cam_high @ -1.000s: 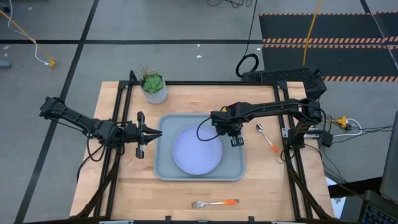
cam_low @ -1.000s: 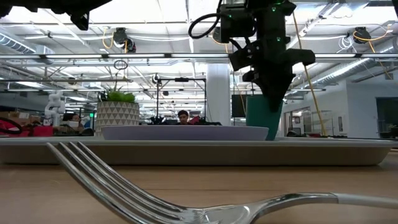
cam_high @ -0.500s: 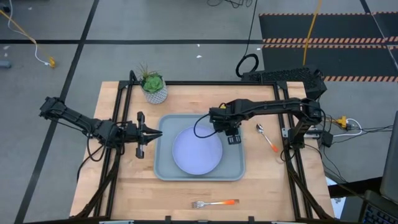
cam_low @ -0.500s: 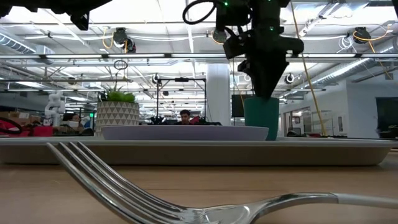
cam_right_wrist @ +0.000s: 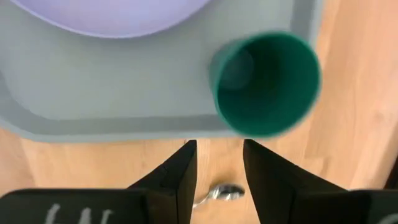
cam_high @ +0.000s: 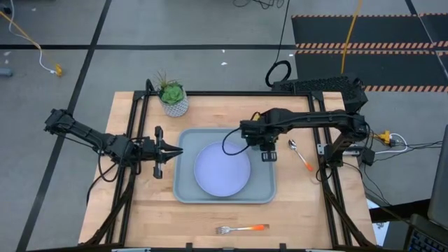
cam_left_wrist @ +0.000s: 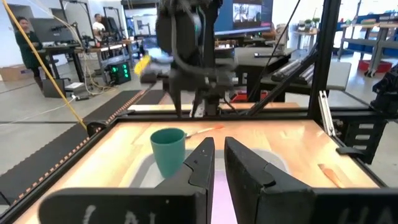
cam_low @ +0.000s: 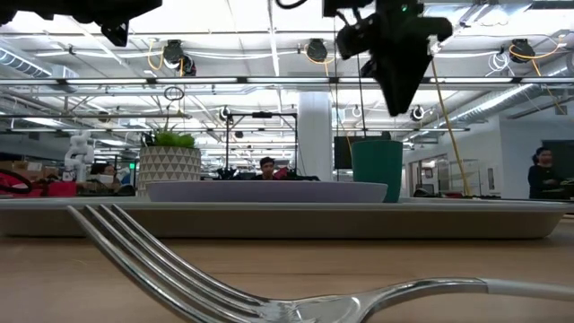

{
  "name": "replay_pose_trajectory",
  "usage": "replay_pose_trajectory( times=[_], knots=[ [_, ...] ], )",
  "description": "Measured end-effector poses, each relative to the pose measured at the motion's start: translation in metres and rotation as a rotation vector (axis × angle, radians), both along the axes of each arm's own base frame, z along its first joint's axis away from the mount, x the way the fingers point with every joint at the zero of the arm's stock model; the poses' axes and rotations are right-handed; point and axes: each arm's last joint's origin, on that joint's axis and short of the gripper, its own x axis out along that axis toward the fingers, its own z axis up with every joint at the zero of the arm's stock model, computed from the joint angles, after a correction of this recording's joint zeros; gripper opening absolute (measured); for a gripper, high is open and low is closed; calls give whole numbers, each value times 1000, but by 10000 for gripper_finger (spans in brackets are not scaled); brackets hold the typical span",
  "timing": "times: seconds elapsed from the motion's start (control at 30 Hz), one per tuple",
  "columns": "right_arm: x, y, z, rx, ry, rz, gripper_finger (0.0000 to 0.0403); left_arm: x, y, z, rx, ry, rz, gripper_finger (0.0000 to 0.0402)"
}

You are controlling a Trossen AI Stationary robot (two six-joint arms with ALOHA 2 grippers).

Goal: Pick and place plate/cup/fork/spoon on tray
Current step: Adjust the blue plate on the blue tray

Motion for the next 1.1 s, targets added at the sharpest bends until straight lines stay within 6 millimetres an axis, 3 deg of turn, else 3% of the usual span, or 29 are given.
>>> replay_pose_trajectory(
  times=[0.27, 0.37, 0.5, 0.63, 0.77, 0.9, 1.1],
  knots=[
    [-42, 7, 42, -47, -163, -243, 123, 0, 0, 1, 8, -6, 2, 42],
    [-63, 4, 42, -112, -202, -396, 123, 0, 0, 1, 9, -7, 2, 42],
    [-80, 4, 26, -52, -259, -510, 123, 0, 0, 1, 8, -8, 2, 42],
    [-69, 16, 10, 192, -422, -448, 123, 0, 0, 2, 25, -17, 3, 42],
    [-46, 41, -8, 351, -523, -215, 123, 0, 0, 5, 34, -47, 6, 42],
    [-32, 67, -34, 331, -430, 92, 123, 0, 0, 5, 37, -49, 6, 42],
    [-6, 89, -65, 227, -393, 313, 123, 0, 0, 5, 37, -49, 6, 42]
  ],
)
